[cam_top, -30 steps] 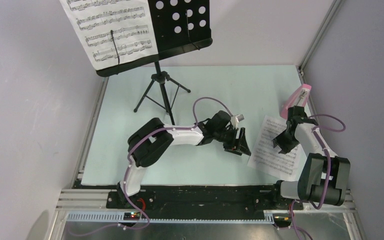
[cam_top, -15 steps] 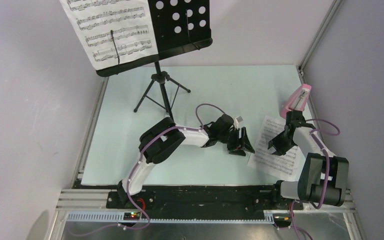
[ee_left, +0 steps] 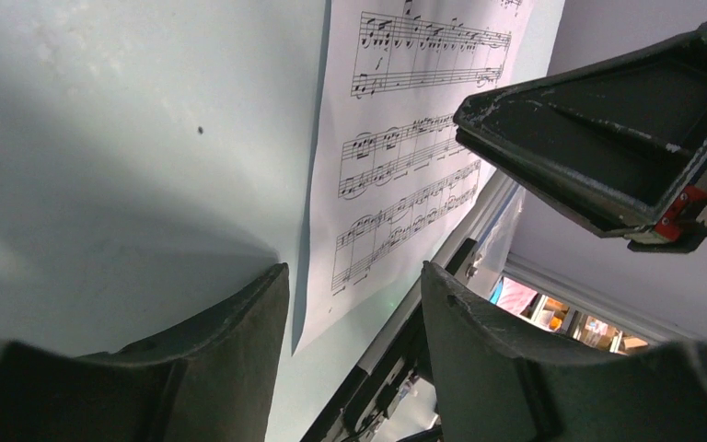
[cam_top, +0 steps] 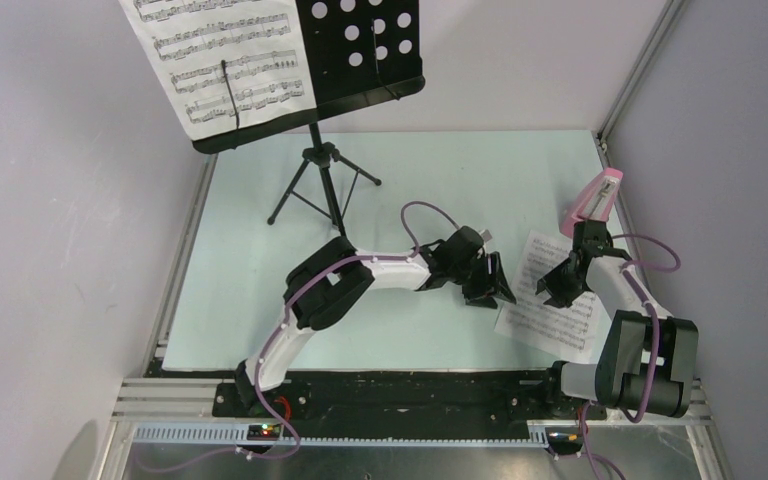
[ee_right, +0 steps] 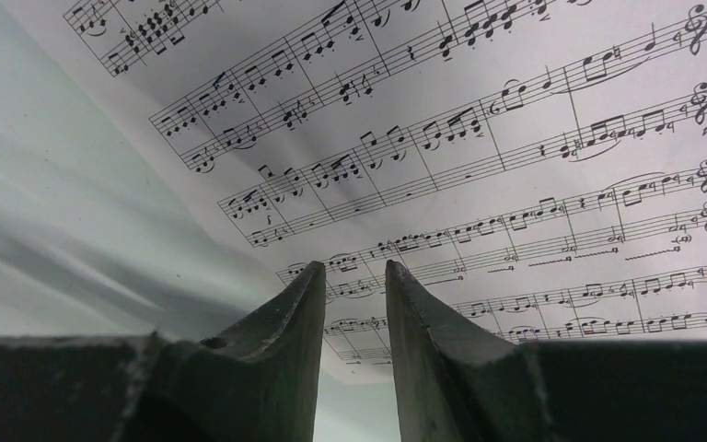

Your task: Set up the instrument practice props

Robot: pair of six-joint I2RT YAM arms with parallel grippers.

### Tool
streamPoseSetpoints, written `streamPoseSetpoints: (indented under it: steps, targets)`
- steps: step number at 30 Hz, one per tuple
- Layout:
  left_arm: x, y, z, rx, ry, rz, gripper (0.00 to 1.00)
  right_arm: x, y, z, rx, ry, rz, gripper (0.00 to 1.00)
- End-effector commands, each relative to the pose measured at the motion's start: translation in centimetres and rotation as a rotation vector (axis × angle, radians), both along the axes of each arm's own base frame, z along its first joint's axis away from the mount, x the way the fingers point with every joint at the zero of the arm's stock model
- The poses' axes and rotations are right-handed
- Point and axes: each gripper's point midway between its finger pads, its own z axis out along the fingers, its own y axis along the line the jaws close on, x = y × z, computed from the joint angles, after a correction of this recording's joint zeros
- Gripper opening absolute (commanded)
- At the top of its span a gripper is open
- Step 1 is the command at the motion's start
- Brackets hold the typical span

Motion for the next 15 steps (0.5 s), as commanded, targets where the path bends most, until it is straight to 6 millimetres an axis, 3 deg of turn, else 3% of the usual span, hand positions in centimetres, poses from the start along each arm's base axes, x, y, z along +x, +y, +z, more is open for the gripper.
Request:
streamPoseSetpoints:
  steps: [1, 7, 15]
  targets:
    - [-0.6, 0.8, -3.5, 0.128, 0.023, 0.003, 0.63, 0.4, 0.2, -0.1, 0.004, -0.028, 0.015, 0.35]
    - [-0.9, 0.0, -3.4, 0.116, 0.067, -0.014, 0.66, 0.8, 0.8, -0.1, 0.025, -0.04, 0.033, 0.35]
    - [-1.9, -1.6, -1.4, 0.041, 0.126, -0.075, 0.65, 1.2, 1.5, -0.2, 0.039, -0.049, 0.057, 0.35]
